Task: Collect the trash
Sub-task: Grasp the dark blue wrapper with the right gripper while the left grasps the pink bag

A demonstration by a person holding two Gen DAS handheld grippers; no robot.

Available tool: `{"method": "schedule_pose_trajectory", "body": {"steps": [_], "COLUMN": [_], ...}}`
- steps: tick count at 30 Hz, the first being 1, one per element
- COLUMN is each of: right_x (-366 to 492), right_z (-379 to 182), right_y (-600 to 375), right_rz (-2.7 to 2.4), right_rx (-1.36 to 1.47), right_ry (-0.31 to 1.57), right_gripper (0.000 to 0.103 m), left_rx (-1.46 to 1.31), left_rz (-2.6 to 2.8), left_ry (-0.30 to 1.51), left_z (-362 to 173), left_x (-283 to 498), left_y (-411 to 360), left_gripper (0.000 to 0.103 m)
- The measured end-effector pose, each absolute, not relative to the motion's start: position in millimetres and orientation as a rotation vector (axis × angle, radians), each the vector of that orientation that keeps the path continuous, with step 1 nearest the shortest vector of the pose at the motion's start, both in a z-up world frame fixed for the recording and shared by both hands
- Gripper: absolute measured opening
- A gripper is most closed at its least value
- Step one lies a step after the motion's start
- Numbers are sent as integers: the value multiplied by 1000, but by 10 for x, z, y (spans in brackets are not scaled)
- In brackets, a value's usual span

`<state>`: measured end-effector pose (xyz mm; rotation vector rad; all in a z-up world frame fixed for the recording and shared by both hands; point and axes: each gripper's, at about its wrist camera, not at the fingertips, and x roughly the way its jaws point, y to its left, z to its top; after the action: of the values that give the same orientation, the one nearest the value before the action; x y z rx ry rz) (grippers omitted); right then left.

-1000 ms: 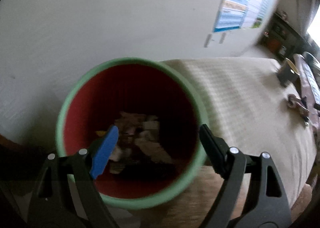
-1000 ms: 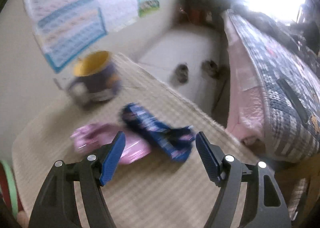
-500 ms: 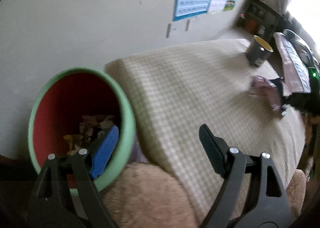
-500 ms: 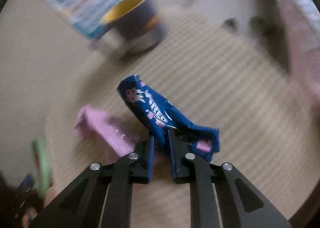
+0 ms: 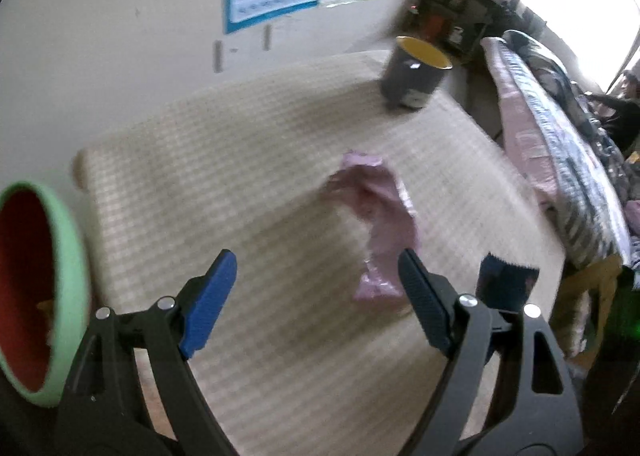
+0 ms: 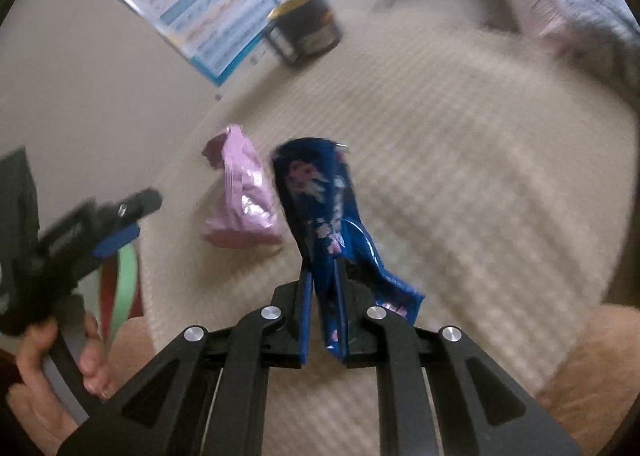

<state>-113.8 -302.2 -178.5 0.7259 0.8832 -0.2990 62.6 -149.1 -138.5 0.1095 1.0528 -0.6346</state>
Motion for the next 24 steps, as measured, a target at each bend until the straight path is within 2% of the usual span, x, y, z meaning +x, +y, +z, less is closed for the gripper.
{"method": "schedule_pose_trajectory", "body": {"steps": [5,10,12,14,16,19,21,24], "right_x": [-1257,-1278,-1261,-1233,-1214,-1241,-1256,-1207], "right_z": [-1860,-1855,-1854,-1871,-1909,-1876,-1861,-1925], "right_y": [-3208,-3126,-3107,-3076,-3070,-3078,-3095,-3089], "right_rz": [-369,-343,-324,-314,-301,-314,-321,-317], "right_rx": [742,709,694,684,690,687,687,682], "right_ry": [853,871,881,890,903,884,869,902], "right_gripper": [10,13,13,15,36,53,59,60], "left_rx": [208,201,190,246,269,272,266,253], "left_rz": [-661,-665,-688,-693,-701,-692,-685,-676], "left_ry": [1067,1164,1181,1152,1125,1094,1082,1064], "left_z": [-1572,-1829,-1807,-1738,-1669,-1569,-1512,-1432], "left_x": [582,650,635,570,512,439,397,339], "left_y": [-2074,-2265,-2284,-2300,-2248,-2063,-1880,-1667], "left_gripper": [80,63,29,23,19,18,18,19]}}
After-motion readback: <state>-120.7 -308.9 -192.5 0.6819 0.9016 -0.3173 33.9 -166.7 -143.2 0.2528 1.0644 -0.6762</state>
